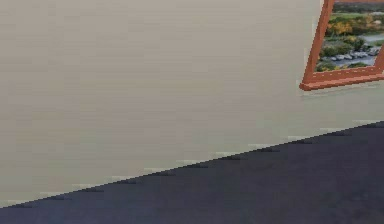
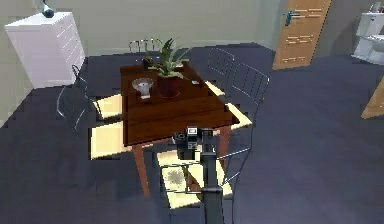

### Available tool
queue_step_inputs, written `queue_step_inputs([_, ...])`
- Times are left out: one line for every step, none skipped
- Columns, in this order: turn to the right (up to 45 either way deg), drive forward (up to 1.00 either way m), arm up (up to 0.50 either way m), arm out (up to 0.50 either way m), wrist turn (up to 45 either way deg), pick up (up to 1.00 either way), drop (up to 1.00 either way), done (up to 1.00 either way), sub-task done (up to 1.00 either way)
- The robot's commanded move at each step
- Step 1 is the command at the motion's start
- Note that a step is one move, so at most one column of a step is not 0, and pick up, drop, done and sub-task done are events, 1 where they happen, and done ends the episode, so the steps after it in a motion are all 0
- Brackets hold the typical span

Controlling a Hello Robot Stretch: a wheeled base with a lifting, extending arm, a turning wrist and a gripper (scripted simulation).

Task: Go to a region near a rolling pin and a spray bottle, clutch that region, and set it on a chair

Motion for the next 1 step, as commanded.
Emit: queue_step_inputs([0.0, 0.00, 0.00, 0.00, 0.0, 0.00, 0.00, 1.00, 0.00])
